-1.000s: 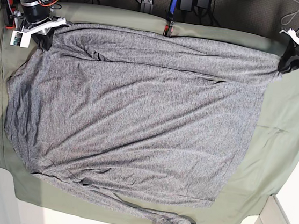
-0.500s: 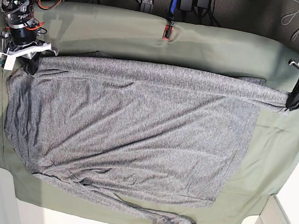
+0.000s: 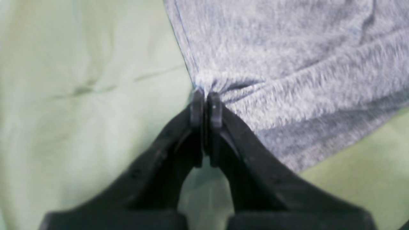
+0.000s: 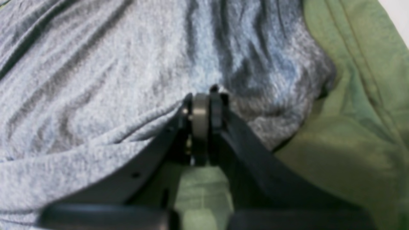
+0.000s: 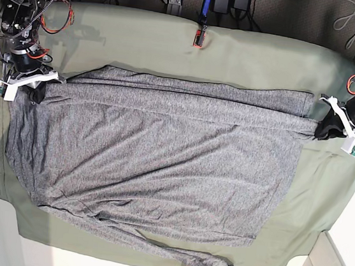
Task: Fold the T-shirt properly
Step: 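Lift the held collar edge and drag it over toward the hem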
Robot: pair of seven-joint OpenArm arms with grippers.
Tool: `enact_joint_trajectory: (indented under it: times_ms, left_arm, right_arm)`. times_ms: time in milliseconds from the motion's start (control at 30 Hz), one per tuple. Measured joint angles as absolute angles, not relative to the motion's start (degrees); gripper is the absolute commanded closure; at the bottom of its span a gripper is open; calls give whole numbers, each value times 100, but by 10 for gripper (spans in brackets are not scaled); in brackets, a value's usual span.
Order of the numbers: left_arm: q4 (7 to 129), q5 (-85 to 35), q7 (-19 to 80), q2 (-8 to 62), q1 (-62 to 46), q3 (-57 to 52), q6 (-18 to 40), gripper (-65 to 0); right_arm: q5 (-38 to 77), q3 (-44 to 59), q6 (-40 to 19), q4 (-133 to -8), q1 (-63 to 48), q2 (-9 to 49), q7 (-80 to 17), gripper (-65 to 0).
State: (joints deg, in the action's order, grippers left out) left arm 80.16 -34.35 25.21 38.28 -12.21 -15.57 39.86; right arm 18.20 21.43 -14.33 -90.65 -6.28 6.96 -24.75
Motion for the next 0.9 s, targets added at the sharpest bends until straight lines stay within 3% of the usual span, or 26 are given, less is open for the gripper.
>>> enact_joint_trajectory:
  times_ms: [167,200,333,367,533,900]
  left_arm:
    - [7824,-3433,2521,3826,-1092,-1116,3979,0]
    - [7824,-3430,2523,3826,-1094,-1074,3983,-44]
    - [7826,-3474,2814,3830,-1105,-1057,3979,-321]
    - [7824,-3564,3081,3839,-1107,-1057,3981,-358]
    - [7835,-4742,4351,3826,-1094,-1234,3979,-363]
    - [7835,-5238,4757,3651,-1293,-1772,3972,-363]
  right_arm:
    - [1813,2143,-1435,-9035,-602,696,-2473,0]
    - [1815,2143,-1435,-9015,-602,696,-2473,0]
    - [1815,2143,-1435,-8960,-604,696,-2473,0]
    - [1813,2143,-1435,-8960,-602,696,-2473,0]
    - [1813,2143,-1435,-8960,-604,696,-2475,0]
    - [1817,2143,-1435,-8960,-604,696,-2517,0]
